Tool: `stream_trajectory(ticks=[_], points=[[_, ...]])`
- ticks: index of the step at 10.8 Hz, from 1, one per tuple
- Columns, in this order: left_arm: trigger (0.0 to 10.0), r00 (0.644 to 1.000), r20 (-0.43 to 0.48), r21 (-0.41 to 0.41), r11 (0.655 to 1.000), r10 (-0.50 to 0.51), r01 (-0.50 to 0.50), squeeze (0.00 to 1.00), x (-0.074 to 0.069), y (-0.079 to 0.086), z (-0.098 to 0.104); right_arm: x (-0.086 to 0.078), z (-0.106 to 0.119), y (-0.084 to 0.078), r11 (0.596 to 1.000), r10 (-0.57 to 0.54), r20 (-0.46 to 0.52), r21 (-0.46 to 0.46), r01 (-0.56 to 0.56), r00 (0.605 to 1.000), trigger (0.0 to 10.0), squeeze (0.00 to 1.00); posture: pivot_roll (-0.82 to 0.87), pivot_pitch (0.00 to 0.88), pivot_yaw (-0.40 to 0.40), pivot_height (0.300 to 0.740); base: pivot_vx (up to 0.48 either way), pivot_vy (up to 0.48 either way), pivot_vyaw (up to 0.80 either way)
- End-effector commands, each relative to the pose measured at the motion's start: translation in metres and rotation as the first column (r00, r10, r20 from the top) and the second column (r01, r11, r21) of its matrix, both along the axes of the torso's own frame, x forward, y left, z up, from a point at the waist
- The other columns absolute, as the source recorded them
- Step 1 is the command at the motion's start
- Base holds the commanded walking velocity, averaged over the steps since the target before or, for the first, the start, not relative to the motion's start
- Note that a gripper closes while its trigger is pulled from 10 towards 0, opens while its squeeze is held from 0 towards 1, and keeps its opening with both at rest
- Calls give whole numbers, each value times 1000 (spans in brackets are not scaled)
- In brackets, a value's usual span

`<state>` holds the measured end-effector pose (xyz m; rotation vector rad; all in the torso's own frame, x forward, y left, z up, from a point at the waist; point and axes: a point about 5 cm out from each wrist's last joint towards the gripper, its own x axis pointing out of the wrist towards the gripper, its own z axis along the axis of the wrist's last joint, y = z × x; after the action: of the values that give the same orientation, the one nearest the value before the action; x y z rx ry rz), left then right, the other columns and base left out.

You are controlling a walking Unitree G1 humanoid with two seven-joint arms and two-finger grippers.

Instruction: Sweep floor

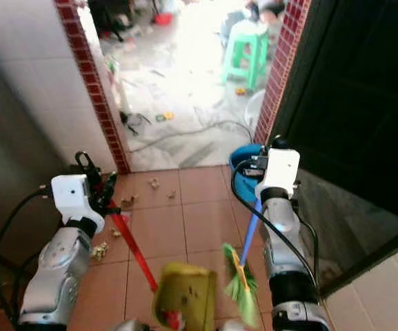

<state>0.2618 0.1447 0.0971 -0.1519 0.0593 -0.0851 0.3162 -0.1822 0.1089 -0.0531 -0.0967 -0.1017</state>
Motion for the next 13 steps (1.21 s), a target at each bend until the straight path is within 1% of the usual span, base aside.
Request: stream_trajectory(ticks=[1, 2, 3, 4, 5, 6, 7, 9, 12, 13], points=[[10000, 992, 125, -53, 999, 2, 5, 0, 8, -2, 29, 3, 8, -2, 1000, -7, 25, -11, 7, 1000, 9765, 0, -84, 0, 38, 740, 0, 0, 0], [10000, 989, 148, -61, 998, 10, -1, 0, 10, 0, 37, 3, 8, -3, 1000, -11, 25, -21, 12, 1000, 10000, 0, -85, 0, 41, 740, 0, 0, 0], [10000, 986, 167, -62, 998, 11, -1, 0, 11, 1, 43, 2, 9, -6, 999, -25, 29, -27, 26, 999, 10000, 0, -81, 0, 37, 740, 0, 0, 0], [10000, 979, 202, -37, 999, 5, 2, 0, 13, 4, 53, 0, 10, -8, 999, -46, 29, -3, 46, 999, 10000, 0, -72, 0, 33, 740, 0, 0, 0], [10000, 977, 213, -42, 999, 19, -10, 0, 13, 10, 57, -2, 11, -7, 999, -41, 33, -7, 42, 999, 10000, 0, -72, 0, 30, 740, 0, 0, 0], [10000, 977, 211, -44, 999, 34, -26, 0, 11, 15, 57, -6, 6, -7, 999, -42, 12, -4, 42, 999, 10000, 0, -70, 0, 29, 740, 255, 0, 0], [10000, 976, 213, -52, 998, 52, -42, 0, 11, 18, 59, -7, 3, -5, 999, -41, 2, 2, 41, 999, 10000, 0, -69, 0, 33, 740, 274, 0, -400], [10000, 973, 223, -63, 997, 64, -51, 0, 13, 20, 64, -9, 0, -5, 999, -48, -10, 17, 48, 999, 10000, 0, -63, 0, 29, 740, 287, 0, -800], [10000, 977, 206, -62, 997, 63, -51, 0, 12, 21, 58, -8, 0, -9, 998, -53, -12, 30, 53, 999, 10000, 0, -64, 0, 33, 740, 296, 0, -800], [10000, 976, 208, -64, 996, 66, -54, 0, 13, 21, 60, -8, 0, -9, 998, -47, -9, 32, 47, 999, 10000, 0, -63, 0, 33, 740, 300, 0, 0]])
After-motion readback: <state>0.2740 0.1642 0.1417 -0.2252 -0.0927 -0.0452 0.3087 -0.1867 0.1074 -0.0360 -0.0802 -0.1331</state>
